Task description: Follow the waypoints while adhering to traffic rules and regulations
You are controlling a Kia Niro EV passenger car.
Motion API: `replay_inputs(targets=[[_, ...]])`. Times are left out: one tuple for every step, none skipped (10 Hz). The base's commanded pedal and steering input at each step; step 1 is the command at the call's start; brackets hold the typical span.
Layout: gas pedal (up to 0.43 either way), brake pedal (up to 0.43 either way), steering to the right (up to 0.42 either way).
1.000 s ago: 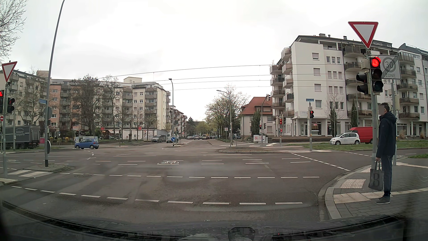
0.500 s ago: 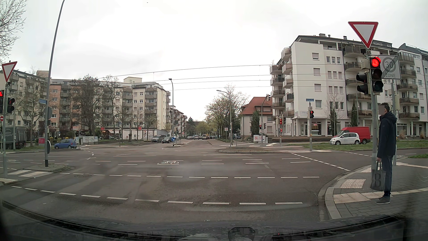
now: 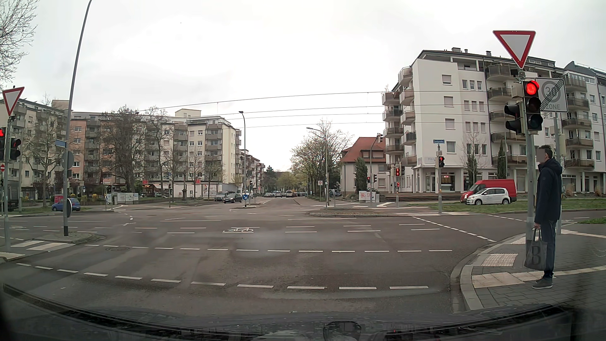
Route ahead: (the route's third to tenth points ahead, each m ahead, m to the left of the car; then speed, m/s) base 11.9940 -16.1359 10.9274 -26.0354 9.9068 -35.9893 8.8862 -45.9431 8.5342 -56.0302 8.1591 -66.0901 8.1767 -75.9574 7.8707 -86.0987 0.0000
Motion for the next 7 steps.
replay_inputs(targets=[[0.0, 0.256, -0.083], [0.0, 0.256, -0.083], [0.0, 0.256, -0.083], [0.0, 0.256, -0.083], [0.0, 0.262, -0.083], [0.0, 0.262, -0.083], [0.0, 0.256, -0.084]])
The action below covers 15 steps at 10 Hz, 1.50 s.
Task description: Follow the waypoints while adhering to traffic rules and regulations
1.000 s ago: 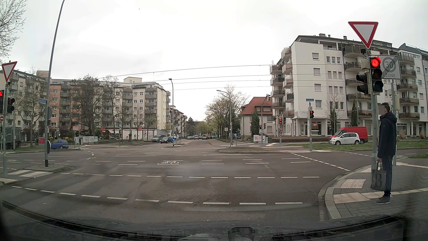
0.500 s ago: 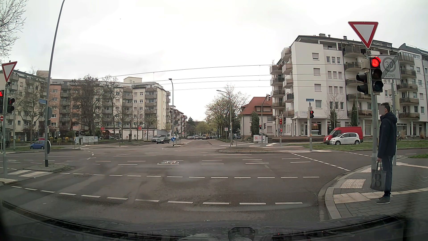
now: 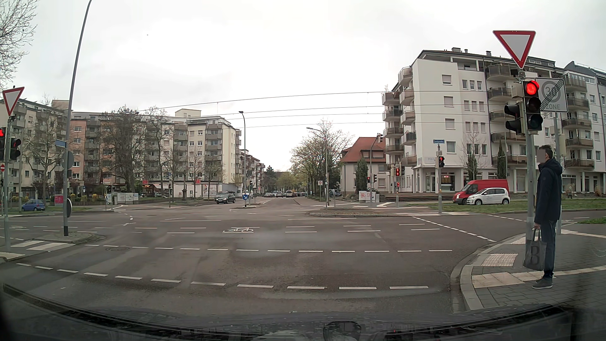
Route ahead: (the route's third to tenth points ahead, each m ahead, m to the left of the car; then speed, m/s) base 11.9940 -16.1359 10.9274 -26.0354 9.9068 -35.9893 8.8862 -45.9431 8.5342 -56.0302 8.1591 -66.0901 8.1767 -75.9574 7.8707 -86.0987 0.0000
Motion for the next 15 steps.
replay_inputs(targets=[[0.0, 0.262, -0.084], [0.0, 0.262, -0.084], [0.0, 0.262, -0.084], [0.0, 0.256, -0.084], [0.0, 0.256, -0.084], [0.0, 0.256, -0.084], [0.0, 0.256, -0.085], [0.0, 0.262, -0.085], [0.0, 0.262, -0.085], [0.0, 0.256, -0.085], [0.0, 0.262, -0.085], [0.0, 0.262, -0.085], [0.0, 0.256, -0.085], [0.0, 0.262, -0.085], [0.0, 0.256, -0.085]])
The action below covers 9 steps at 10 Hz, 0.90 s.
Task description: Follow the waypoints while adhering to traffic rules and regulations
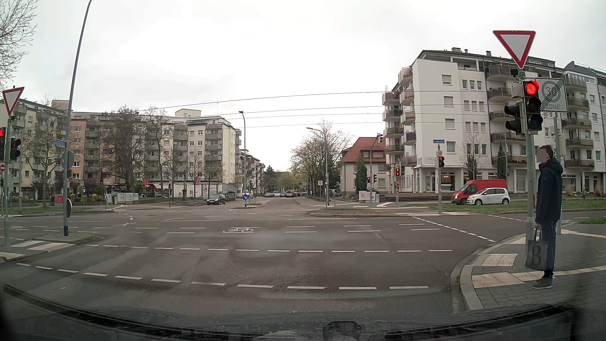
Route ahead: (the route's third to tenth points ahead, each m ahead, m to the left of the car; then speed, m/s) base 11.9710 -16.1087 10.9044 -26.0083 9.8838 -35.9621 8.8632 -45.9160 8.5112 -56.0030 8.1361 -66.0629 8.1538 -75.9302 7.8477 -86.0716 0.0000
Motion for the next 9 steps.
replay_inputs(targets=[[0.0, 0.256, -0.085], [0.0, 0.256, -0.085], [0.0, 0.256, -0.085], [0.0, 0.256, -0.085], [0.0, 0.262, -0.085], [0.0, 0.256, -0.085], [0.0, 0.256, -0.085], [0.0, 0.256, -0.085], [0.0, 0.262, -0.085]])
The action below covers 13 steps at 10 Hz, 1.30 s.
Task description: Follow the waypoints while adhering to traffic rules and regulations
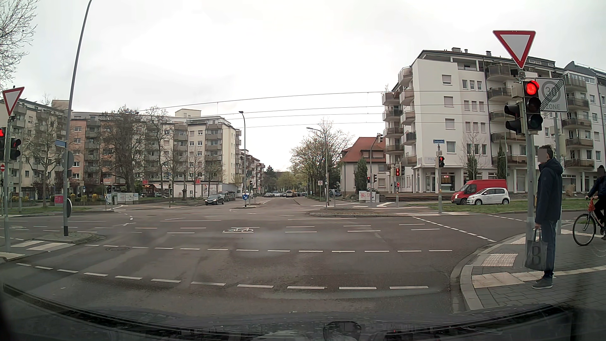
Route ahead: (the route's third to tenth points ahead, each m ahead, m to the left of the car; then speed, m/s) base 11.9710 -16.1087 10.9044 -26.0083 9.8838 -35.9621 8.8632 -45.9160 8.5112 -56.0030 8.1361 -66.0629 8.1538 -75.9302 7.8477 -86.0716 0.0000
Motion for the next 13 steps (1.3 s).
replay_inputs(targets=[[0.0, 0.256, -0.086], [0.0, 0.262, -0.086], [0.0, 0.256, -0.086], [0.0, 0.256, -0.086], [0.0, 0.256, -0.086], [0.0, 0.256, -0.086], [0.0, 0.256, -0.086], [0.0, 0.262, -0.086], [0.0, 0.262, -0.086], [0.0, 0.256, -0.086], [0.0, 0.256, -0.086], [0.0, 0.262, -0.086], [0.0, 0.256, -0.086]])
